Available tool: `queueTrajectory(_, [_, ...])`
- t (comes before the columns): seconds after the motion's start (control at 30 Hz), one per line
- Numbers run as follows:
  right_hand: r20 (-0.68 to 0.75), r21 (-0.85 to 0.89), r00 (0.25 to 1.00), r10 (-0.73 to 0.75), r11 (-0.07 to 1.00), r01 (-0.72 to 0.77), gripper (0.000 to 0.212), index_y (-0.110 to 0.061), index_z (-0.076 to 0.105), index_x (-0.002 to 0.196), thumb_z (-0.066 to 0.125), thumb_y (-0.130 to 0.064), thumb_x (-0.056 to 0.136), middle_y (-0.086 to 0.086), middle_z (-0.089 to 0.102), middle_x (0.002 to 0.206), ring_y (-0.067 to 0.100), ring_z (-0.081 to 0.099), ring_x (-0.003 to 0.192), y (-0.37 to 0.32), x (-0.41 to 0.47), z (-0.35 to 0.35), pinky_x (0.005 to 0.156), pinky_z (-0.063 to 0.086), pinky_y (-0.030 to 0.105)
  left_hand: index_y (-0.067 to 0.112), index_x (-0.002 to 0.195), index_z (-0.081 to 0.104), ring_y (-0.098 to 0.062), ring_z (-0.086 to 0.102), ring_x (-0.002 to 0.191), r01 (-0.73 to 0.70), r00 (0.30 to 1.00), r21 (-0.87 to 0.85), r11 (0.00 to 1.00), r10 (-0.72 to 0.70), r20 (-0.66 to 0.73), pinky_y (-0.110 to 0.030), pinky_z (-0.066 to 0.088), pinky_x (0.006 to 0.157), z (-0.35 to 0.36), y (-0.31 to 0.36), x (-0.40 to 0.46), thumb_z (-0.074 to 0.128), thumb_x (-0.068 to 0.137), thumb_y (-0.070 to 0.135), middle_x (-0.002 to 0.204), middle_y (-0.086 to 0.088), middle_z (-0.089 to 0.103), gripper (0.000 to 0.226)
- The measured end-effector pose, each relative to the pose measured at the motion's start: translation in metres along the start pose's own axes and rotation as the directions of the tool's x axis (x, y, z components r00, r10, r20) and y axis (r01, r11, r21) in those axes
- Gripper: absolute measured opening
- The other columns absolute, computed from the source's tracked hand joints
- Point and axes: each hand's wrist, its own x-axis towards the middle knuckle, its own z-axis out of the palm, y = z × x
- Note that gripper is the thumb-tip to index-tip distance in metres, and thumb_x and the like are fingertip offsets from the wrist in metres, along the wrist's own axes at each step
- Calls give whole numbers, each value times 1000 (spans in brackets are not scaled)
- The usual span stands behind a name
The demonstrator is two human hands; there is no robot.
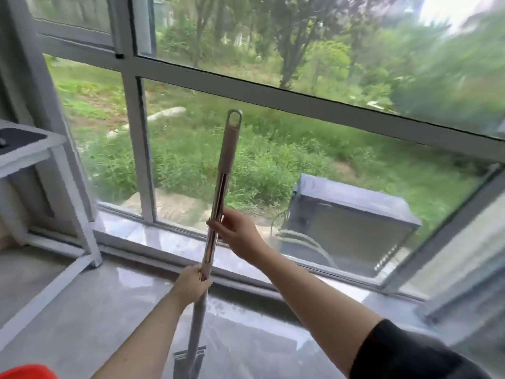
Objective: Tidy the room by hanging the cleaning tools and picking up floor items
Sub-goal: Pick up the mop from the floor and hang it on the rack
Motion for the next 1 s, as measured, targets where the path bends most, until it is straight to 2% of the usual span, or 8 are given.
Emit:
queueTrajectory(0.1, [-140, 26, 986, 88, 996, -85, 13, -21, 55, 78, 62, -21, 90, 0, 43, 55, 16, 39, 58, 11, -34, -45, 58, 32, 30, 9, 80, 60, -25, 60, 79, -119, 985, 28, 992, 115, 131, -34, 49, 73, 37, 35, 0, 63, 86, 11, 78, -8, 63, 7])
queueTrajectory(0.23, [-320, 62, 934, 160, 987, -148, 12, -12, 55, 80, 61, -11, 90, 13, 48, 65, 21, 45, 61, 30, -105, -114, 59, 38, 38, 16, 84, 57, -27, 63, 91, -307, 922, 178, 935, 246, 298, -35, 49, 80, 103, 92, -16, 59, 89, 20, 93, -8, 66, 7])
queueTrajectory(0.33, [-444, 81, 866, 228, 973, -215, 7, -3, 57, 86, 60, -7, 91, 12, 49, 64, 21, 46, 60, 36, -165, -170, 58, 41, 36, 22, 87, 51, -29, 62, 99, -452, 864, 250, 856, 351, 360, -35, 46, 78, 161, 136, -48, 53, 91, 29, 96, -3, 62, 8])
queueTrajectory(0.47, [-583, 70, 766, 272, 956, -286, 9, -7, 56, 86, 59, -12, 92, 3, 51, 61, 17, 50, 56, 40, -251, -245, 57, 46, 29, 19, 108, 53, -29, 60, 106, -612, 761, 265, 745, 465, 452, -38, 47, 85, 244, 187, -97, 50, 92, 35, 115, -5, 60, 23])
queueTrajectory(0.6, [-661, 122, 673, 331, 933, -339, 21, 7, 56, 98, 56, -14, 94, 4, 49, 63, 16, 49, 56, 44, -342, -312, 57, 47, 25, 22, 104, 50, -30, 62, 102, -781, 603, 223, 584, 609, 515, -35, 44, 76, 323, 232, -157, 46, 92, 36, 111, -5, 63, 19])
queueTrajectory(0.73, [-753, 112, 569, 332, 915, -387, 15, -4, 54, 92, 56, -19, 94, 3, 49, 61, 12, 48, 52, 45, -433, -374, 52, 45, 15, 21, 98, 46, -33, 64, 91, -889, 433, 124, 441, 718, 545, -35, 42, 67, 397, 274, -234, 40, 95, 32, 101, -6, 65, 13])
queueTrajectory(0.8, [-789, 106, 521, 324, 908, -404, 17, -6, 55, 91, 56, -23, 94, 2, 49, 59, 11, 49, 52, 45, -474, -400, 52, 45, 11, 18, 96, 46, -33, 64, 90, -902, 385, 64, 426, 731, 563, -35, 40, 65, 426, 294, -271, 40, 96, 32, 100, -7, 64, 16])
queueTrajectory(1.0, [-877, 121, 367, 309, 883, -454, 16, -12, 58, 87, 59, -26, 92, 0, 51, 57, 5, 51, 49, 37, -587, -469, 56, 49, 15, 15, 100, 46, -32, 63, 100, -924, 261, -52, 378, 726, 636, -37, 49, 76, 509, 348, -375, 46, 95, 34, 110, -7, 64, 19])
